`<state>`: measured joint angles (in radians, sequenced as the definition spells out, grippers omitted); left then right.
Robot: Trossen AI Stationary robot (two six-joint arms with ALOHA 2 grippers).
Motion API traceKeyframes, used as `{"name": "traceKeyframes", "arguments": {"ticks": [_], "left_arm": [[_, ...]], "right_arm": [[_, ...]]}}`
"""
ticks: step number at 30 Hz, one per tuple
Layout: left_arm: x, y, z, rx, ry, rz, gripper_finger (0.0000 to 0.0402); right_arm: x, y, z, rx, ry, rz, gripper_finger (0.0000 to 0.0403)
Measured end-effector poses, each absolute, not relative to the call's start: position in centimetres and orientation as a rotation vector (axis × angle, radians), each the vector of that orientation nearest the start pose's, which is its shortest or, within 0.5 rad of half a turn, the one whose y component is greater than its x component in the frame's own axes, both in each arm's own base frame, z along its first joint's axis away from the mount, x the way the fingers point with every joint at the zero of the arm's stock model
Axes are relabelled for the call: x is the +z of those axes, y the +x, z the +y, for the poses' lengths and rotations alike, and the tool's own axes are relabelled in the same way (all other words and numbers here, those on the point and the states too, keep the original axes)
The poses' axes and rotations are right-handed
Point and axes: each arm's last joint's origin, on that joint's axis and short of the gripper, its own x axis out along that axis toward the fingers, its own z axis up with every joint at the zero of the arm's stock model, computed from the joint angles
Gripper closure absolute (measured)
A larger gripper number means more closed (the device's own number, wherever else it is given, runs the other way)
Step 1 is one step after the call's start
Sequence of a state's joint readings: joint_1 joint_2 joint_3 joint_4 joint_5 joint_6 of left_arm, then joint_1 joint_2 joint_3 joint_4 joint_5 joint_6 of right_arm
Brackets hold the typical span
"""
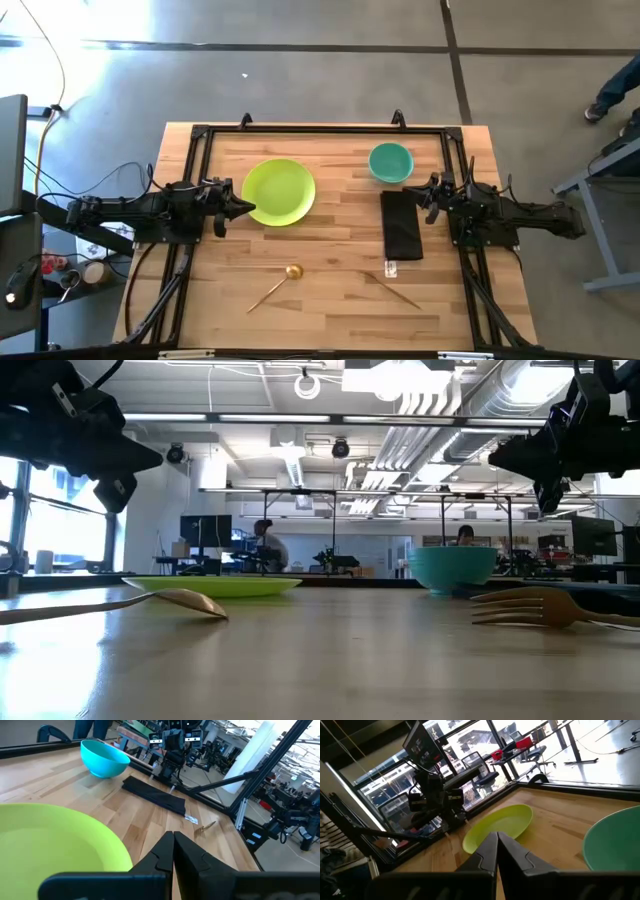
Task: Set table place
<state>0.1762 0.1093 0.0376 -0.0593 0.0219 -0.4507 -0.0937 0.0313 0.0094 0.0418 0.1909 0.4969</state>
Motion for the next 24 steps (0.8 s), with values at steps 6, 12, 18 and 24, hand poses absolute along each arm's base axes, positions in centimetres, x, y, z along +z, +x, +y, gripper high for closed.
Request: {"name": "traceKeyframes", "arguments": {"ticks": [6,12,18,24], "left_arm": [[16.2,10.06,1.73,0.181,-0.462,0.094,0.0401],[16.2,10.06,1.73,0.181,-0.462,0.094,0.0401],[16.2,10.06,1.73,0.181,-0.462,0.094,0.0401],[16.2,10.06,1.73,0.181,-0.462,0.093,0.0401]], "right_arm": [[16.84,9.76,-1.47,-0.274,0.495,-0.091,0.0402],[16.83,9.76,-1.47,-0.274,0.494,-0.09,0.0402],[16.83,9.76,-1.47,-0.274,0.494,-0.09,0.0402],[16.84,9.76,-1.47,-0.274,0.494,-0.09,0.0402]]}}
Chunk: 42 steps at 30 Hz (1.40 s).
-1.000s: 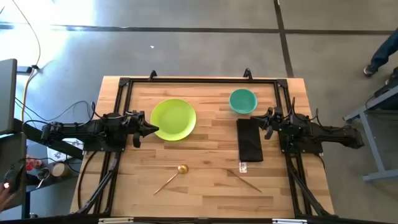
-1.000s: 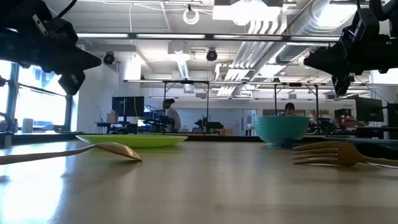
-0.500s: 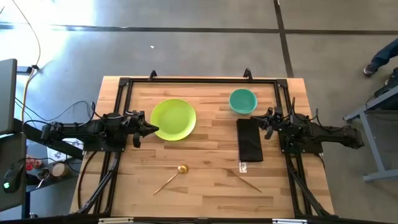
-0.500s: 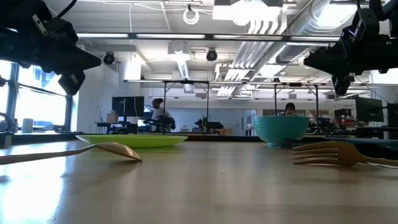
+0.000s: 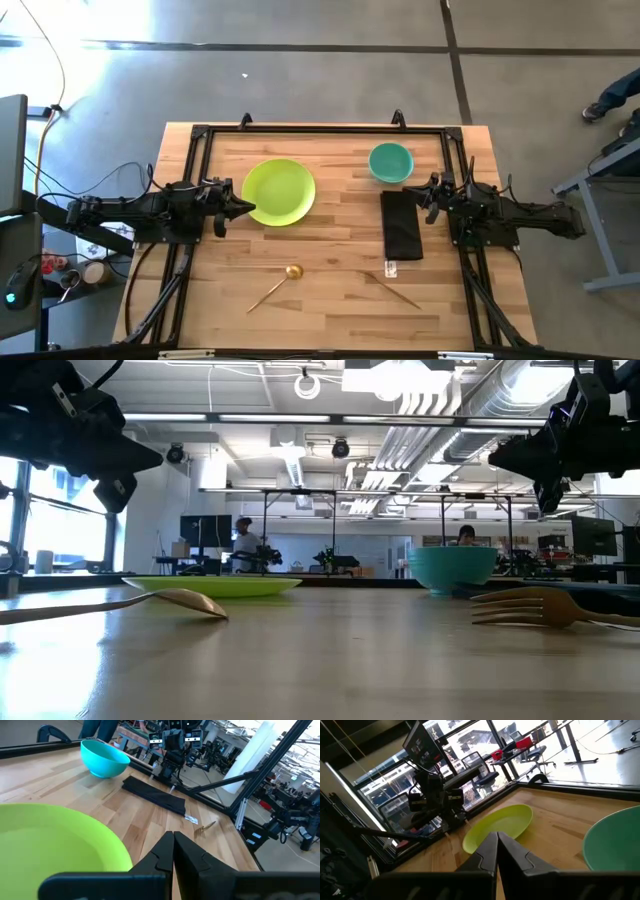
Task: Set table place
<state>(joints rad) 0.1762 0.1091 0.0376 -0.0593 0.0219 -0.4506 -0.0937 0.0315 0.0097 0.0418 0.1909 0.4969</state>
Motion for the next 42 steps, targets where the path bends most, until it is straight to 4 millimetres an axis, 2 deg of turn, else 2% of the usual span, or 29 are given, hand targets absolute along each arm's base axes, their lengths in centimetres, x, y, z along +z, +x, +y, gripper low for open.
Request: {"name": "traceKeyframes", "arguments": {"ticks": [9,15,20,24,30,37,39,42], "left_arm": [[16.3,10.1,1.8,0.212,-0.466,0.073,0.0401],[16.4,10.0,2.2,0.341,-0.621,0.01,0.0401],[16.5,9.9,2.3,0.394,-0.62,-0.01,0.0401],[16.5,9.9,2.4,0.413,-0.69,-0.034,0.0401],[16.4,9.9,2.6,0.498,-0.794,-0.08,0.0401],[16.3,10.6,2.9,0.576,-0.807,-0.042,0.0401],[17.0,11.0,3.0,0.582,-0.802,-0.019,0.0401],[18.9,12.1,3.1,0.579,-0.749,0.04,0.0402]], "right_arm": [[16.8,9.8,-1.5,-0.274,0.494,-0.09,0.0402],[16.8,9.8,-1.5,-0.274,0.494,-0.09,0.0402],[16.8,9.8,-1.5,-0.274,0.494,-0.09,0.0402],[16.8,9.8,-1.5,-0.274,0.494,-0.09,0.0402],[16.9,9.7,-1.6,-0.301,0.34,-0.076,0.0402],[17.7,9.7,-1.6,-0.269,0.566,-0.201,0.0402],[18.3,9.6,-1.6,-0.263,0.623,-0.267,0.0402],[19.1,9.3,-1.9,-0.363,0.644,-0.366,0.0402]]}}
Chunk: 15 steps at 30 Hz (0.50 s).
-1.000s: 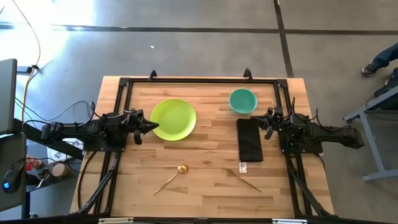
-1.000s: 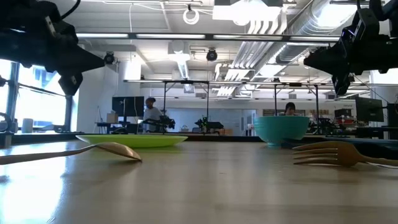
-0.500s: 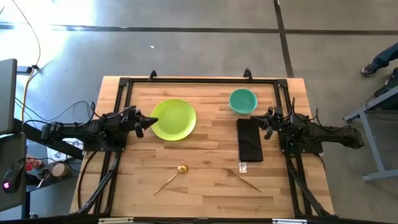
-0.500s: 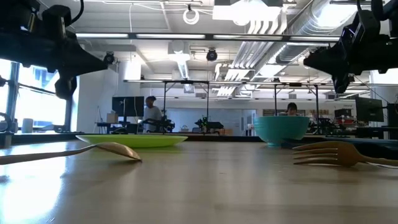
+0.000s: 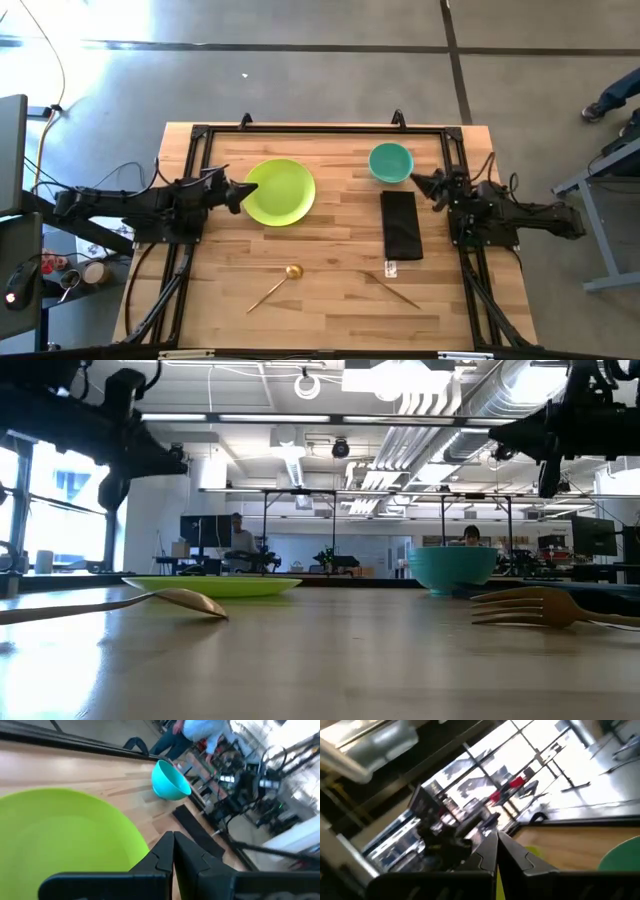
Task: Set table place
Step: Move the light green plate to the center of the table
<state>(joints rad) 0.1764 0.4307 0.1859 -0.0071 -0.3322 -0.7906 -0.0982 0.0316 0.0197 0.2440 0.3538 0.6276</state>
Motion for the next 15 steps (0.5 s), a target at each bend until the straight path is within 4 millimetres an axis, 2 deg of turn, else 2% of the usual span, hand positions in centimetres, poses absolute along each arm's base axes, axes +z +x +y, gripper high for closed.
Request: {"name": "traceKeyframes", "arguments": {"ticks": [2,5,8,12,15], "left_arm": [[20.6,13.2,3.3,0.588,-0.699,0.109,0.0402],[23.0,15.1,3.7,0.665,-0.635,0.29,0.0402],[24.9,17.3,4.2,0.768,-0.574,0.546,0.0402],[25.6,20.2,4.8,0.86,-0.481,0.866,0.0402],[25.2,22.0,5.9,0.906,-0.479,1.0,0.0402]], "right_arm": [[20.2,9.0,-2.0,-0.386,0.625,-0.4,0.0402],[23.2,8.4,-2.0,-0.4,0.575,-0.439,0.0402],[26.6,8.3,-2.0,-0.454,0.507,-0.349,0.0402],[30.9,9.1,-2.3,-0.61,0.409,-0.115,0.0403],[33.8,10.4,-2.6,-0.716,0.348,0.061,0.0403]]}}
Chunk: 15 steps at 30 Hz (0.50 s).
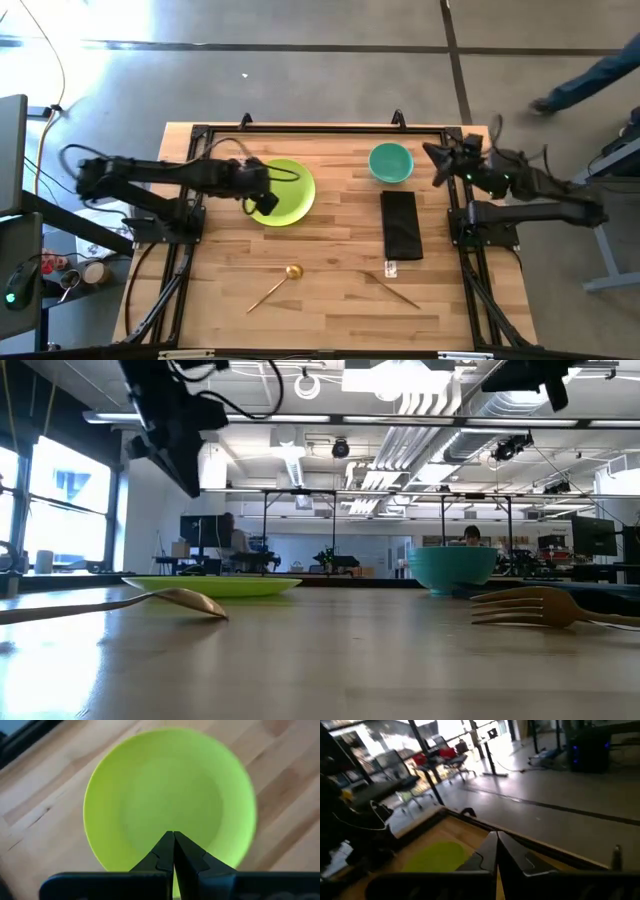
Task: Set table place
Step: Move the light green plate to the center of the table
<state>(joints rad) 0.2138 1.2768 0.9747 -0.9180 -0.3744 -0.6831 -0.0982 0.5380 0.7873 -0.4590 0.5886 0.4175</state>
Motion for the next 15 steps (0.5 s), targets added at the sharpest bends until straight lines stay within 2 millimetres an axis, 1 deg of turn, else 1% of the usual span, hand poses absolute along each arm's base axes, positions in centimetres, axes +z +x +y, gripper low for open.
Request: {"name": "traceKeyframes", "arguments": {"ticks": [3,6,9,11,15], "left_arm": [[24.1,23.1,7.5,0.911,-0.526,1.051,0.0402],[23.1,23.2,9.6,0.921,-0.591,1.066,0.0402],[22.0,22.2,12.3,0.99,-0.626,1.115,0.0402],[21.6,21.3,14.2,1.033,-0.639,1.133,0.0402],[21.1,19.3,17.5,1.082,-0.686,1.144,0.0401]], "right_arm": [[36.5,11.9,-2.9,-0.791,0.296,0.192,0.0403],[38.6,13.7,-3.2,-0.841,0.256,0.28,0.0403],[40.1,15.9,-3.4,-0.859,0.222,0.337,0.0403],[40.7,17.4,-3.6,-0.852,0.186,0.377,0.0403],[40.8,20.2,-3.8,-0.837,0.142,0.438,0.0403]]}}
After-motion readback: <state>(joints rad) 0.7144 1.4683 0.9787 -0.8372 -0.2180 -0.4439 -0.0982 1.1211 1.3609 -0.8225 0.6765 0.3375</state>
